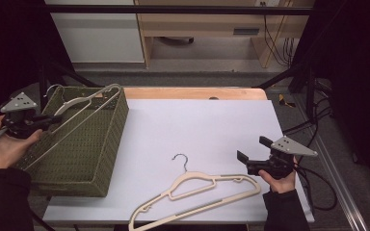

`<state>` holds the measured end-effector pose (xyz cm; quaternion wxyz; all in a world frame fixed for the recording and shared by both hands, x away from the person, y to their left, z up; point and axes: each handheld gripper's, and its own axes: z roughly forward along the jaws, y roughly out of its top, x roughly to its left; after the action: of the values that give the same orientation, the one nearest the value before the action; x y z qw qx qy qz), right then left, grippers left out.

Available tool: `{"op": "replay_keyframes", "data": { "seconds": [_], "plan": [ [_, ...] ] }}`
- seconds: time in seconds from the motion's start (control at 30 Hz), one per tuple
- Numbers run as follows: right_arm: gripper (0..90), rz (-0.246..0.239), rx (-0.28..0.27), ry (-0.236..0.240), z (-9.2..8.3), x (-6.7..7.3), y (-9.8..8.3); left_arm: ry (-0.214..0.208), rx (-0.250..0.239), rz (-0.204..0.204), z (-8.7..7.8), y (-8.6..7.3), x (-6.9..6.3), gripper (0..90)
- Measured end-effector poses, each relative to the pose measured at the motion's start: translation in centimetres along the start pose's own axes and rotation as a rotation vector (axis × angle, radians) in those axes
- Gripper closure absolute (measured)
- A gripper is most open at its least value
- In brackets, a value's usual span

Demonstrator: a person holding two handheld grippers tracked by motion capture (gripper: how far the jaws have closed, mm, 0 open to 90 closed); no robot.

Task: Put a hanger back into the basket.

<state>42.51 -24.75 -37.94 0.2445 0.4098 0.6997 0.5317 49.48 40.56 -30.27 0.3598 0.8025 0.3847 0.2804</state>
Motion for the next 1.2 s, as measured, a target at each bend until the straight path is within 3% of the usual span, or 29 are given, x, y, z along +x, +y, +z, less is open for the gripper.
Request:
{"op": "replay_keyframes", "data": {
  "seconds": [0.2, 0.4, 0.5, 0.7, 0.9, 1.07, 1.2],
  "plan": [
    [2.0, 0.002, 0.003, 0.003, 0.0, 0.1, 0.0, 0.010, 0.044, -0.001, 2.3, -2.2, -1.3, 86.3],
    [2.0, 0.002, 0.001, 0.004, 0.0, 0.1, 0.0, 0.006, 0.055, -0.014, 3.6, -3.9, -2.1, 86.2],
    [2.0, 0.000, 0.003, 0.007, 0.0, 0.1, 0.0, 0.004, 0.060, -0.018, 4.0, -4.0, -2.7, 85.8],
    [2.3, -0.001, 0.004, 0.010, 0.1, 0.2, -0.1, -0.001, 0.112, 0.019, 4.6, -3.9, -4.2, 82.9],
    [2.4, 0.000, 0.006, 0.013, 0.2, 0.3, -0.1, -0.003, 0.192, 0.032, 5.1, -3.9, -5.3, 79.6],
    [2.6, -0.007, 0.012, 0.022, 0.3, 0.5, -0.2, -0.002, 0.246, 0.012, 5.7, -4.3, -5.5, 77.0],
    [2.7, -0.006, 0.012, 0.025, 0.4, 0.6, -0.2, -0.013, 0.262, -0.006, 6.1, -4.9, -5.5, 75.3]
  ]
}}
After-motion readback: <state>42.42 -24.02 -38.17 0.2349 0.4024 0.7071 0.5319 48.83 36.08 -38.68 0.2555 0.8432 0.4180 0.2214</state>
